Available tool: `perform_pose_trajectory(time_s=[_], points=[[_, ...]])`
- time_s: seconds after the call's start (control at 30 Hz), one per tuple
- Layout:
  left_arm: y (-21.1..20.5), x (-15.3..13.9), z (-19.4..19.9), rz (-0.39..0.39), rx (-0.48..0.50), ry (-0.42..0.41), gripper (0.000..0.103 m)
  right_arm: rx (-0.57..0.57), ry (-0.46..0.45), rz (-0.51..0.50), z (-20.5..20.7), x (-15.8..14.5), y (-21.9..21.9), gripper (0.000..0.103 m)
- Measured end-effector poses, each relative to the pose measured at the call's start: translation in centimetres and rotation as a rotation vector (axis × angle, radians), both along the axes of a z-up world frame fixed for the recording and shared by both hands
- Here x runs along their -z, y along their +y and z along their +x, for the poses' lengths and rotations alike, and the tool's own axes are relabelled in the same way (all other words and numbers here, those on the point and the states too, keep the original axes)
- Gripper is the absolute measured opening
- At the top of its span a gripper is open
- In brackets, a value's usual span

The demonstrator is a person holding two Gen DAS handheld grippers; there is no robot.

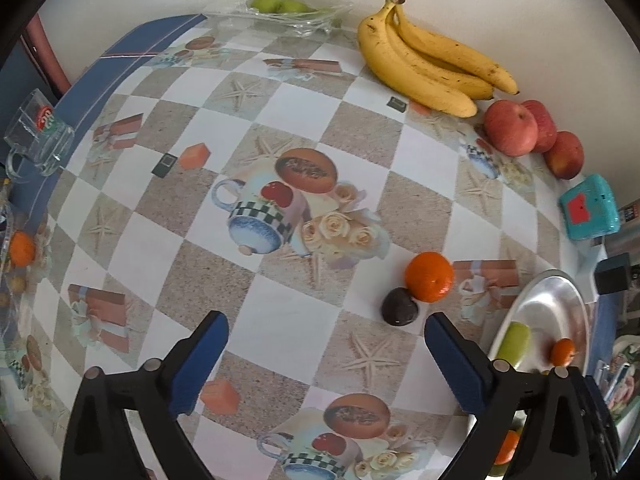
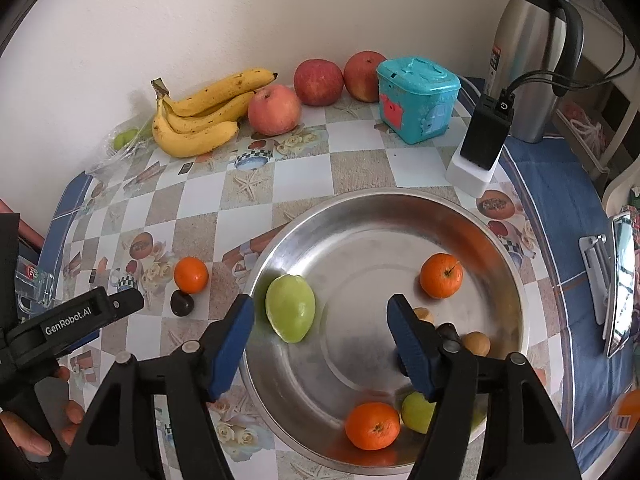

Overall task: Organize fruits
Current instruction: 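Move both open tools back toward the last tangerine and dark plum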

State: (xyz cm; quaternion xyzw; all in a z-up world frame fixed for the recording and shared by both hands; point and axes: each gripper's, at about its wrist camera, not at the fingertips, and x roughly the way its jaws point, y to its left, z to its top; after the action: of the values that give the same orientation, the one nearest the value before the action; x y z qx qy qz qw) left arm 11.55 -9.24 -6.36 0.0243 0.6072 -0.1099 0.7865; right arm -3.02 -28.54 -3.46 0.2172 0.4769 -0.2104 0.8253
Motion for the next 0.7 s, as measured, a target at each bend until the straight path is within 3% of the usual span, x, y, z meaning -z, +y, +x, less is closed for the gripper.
perform_pose_trajectory(time_s=[0.07,0.23,0.33,0.7], points=[[0.1,0.1,0.1,0.0,-0.004,0.003,0.102,-0.004,0.006,-0.011,0.1,0.2,0.1,0.08],[0.1,0.1,0.1,0.017,0.003,-0.017,0.103,-0.005,0.016,-0.029,0.1,0.5,0.1,0.081],[0.0,0.2,0.0,0.021,0.008,-0.015,0.103,0.0,0.02,-0.038,0.0,0.6,0.1,0.096],[0.1,0.2,0.1,0.009,0.013,-0.004,0.103,-0.01,0.065,-0.079,0.2,1.3,0.3,0.096]])
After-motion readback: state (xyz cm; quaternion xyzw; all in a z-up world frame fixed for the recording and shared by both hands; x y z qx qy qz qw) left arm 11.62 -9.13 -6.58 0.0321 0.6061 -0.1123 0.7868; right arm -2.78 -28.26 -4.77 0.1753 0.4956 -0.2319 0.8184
